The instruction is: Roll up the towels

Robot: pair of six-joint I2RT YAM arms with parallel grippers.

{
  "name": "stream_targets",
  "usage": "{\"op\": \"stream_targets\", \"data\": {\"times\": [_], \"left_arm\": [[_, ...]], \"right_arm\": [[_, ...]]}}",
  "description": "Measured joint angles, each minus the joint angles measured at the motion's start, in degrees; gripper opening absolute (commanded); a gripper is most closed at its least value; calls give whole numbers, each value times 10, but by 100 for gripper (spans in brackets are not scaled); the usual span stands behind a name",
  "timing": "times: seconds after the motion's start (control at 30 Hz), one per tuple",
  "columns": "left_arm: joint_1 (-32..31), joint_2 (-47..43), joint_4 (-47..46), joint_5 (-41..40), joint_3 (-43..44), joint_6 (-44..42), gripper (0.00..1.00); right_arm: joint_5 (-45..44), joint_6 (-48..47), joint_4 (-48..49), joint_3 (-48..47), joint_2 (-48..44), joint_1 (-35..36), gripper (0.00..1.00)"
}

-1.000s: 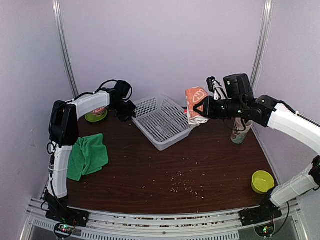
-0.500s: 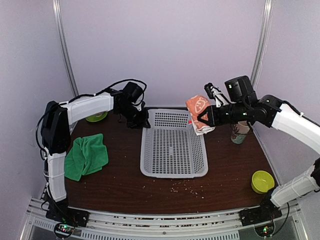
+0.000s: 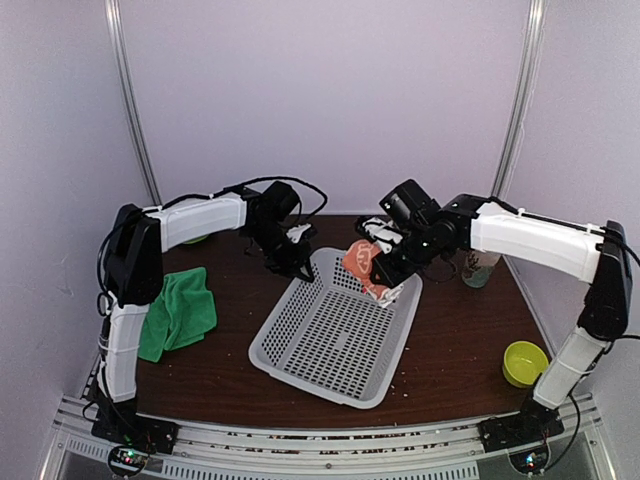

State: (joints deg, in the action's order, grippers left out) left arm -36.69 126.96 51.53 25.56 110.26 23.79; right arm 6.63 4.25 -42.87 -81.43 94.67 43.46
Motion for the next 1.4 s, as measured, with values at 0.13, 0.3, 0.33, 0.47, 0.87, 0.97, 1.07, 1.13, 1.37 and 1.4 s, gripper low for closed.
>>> {"op": "stream_targets", "data": {"times": [0.13,0.3,0.33,0.47,0.87,0.97,1.07,1.13,1.37,1.4], "left_arm": [[0,9,2,5,11,-8,0],[4,11,6,7,12,-12,0],[4,11,7,7,13,-12,0],[5,15,9,9,17,-14,0],[8,28,16,17,32,-17,0],[9,33,17,18,37,-17,0],[10,35,18,23,39,-18,0],[10,35,18,23,39,-19,0],[10,35,18,23,39,-20,0],[10,35,18,23,39,-20,0]], "right_arm": [[1,-21,-16,-37,68,2,0],[-25,-47,-32,-83,145,2,0],[-31,-51,-34,-84,153,2,0],[-67,-66,-50,-84,178,3,0],[-134,-103,-53,-83,218,10,5],[-141,-104,-52,-83,237,12,25],[-148,-101,-55,-84,239,13,47],[-155,-101,-59,-85,239,13,54],[-161,-88,-69,-85,228,17,64],[-161,-85,-70,-85,220,17,66]]}}
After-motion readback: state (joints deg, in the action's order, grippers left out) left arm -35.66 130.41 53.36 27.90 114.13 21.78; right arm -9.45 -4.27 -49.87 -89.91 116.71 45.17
